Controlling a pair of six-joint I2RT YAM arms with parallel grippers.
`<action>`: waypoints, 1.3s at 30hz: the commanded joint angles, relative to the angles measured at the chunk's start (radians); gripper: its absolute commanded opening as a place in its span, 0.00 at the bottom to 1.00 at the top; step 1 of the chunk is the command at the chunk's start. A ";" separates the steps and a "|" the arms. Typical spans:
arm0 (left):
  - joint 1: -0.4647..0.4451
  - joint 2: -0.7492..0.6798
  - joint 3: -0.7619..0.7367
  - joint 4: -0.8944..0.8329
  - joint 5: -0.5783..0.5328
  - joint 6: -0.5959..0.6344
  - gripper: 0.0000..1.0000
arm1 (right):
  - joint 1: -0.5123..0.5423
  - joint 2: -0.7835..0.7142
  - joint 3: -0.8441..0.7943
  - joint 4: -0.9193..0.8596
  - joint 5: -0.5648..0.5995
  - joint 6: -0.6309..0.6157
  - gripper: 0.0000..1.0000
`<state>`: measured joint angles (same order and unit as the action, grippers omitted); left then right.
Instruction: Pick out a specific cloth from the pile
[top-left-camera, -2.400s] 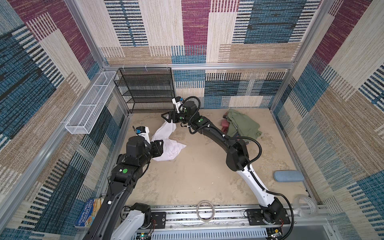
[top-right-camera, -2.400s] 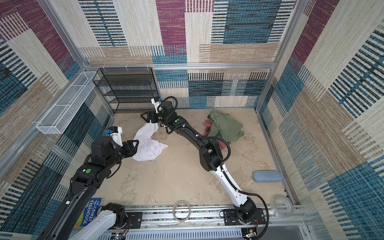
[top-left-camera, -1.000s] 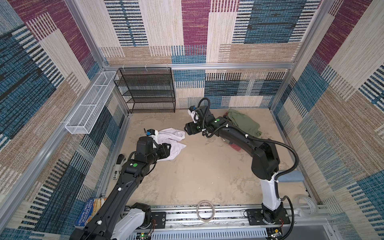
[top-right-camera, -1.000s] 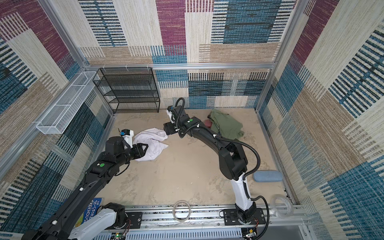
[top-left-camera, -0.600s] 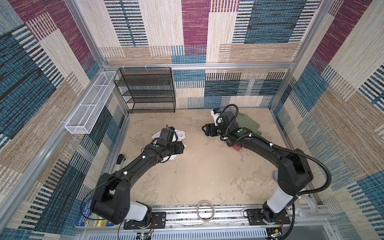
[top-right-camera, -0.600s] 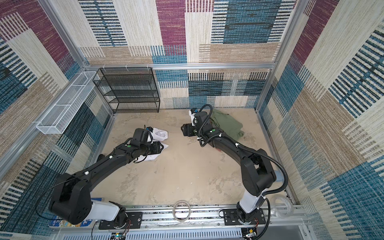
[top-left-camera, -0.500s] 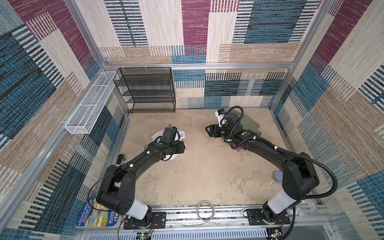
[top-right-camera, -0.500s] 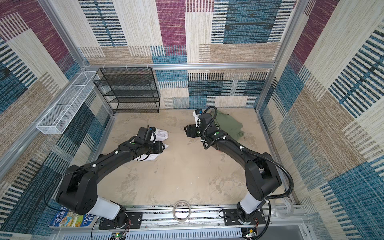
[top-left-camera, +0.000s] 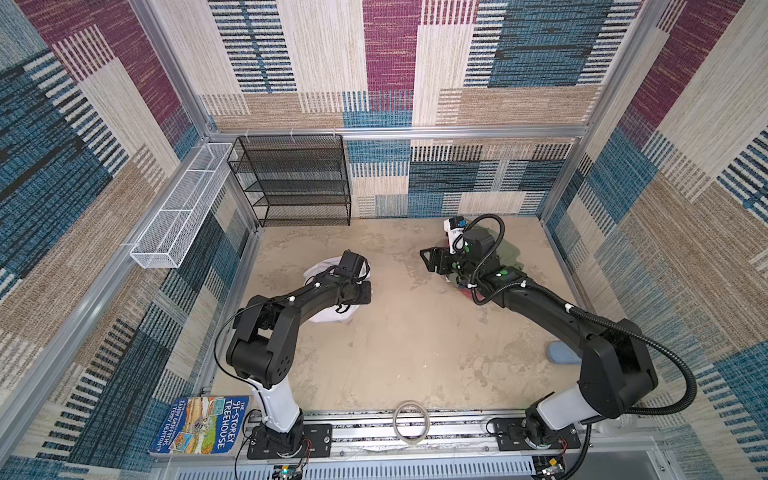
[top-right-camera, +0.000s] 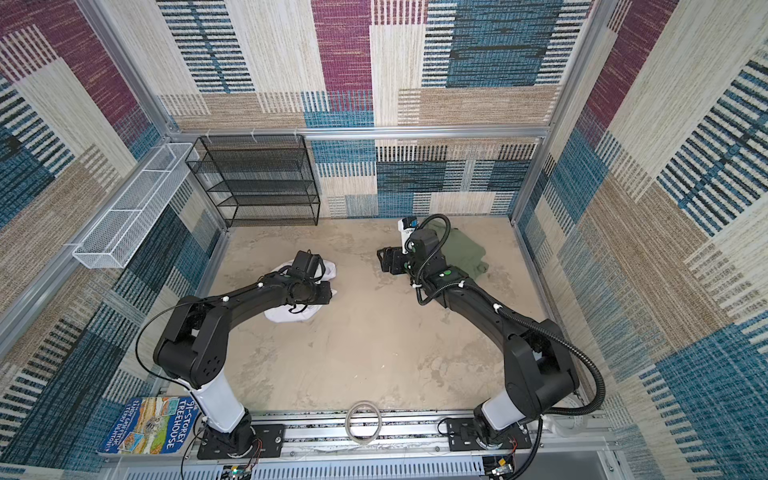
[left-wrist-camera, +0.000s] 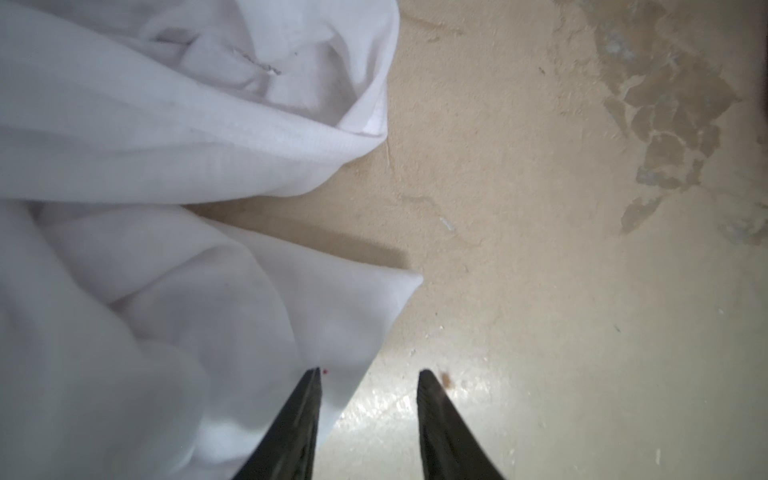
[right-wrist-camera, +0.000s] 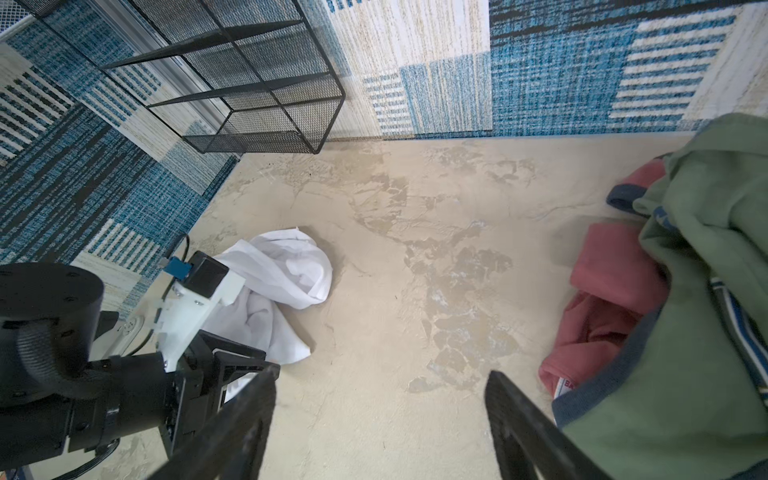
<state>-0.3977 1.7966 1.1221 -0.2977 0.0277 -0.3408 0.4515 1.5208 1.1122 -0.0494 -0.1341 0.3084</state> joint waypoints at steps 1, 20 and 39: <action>0.000 0.029 0.020 -0.008 -0.036 0.019 0.41 | -0.006 -0.008 -0.003 0.040 -0.008 -0.009 0.82; -0.003 -0.043 0.015 -0.026 -0.097 0.006 0.00 | -0.034 -0.065 -0.039 0.039 -0.013 -0.019 0.83; 0.011 -0.581 0.045 -0.351 -0.249 -0.003 0.00 | -0.034 -0.074 -0.044 0.069 -0.095 0.006 0.83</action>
<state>-0.3920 1.2507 1.1397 -0.5541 -0.1547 -0.3412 0.4168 1.4563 1.0679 -0.0212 -0.2024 0.3058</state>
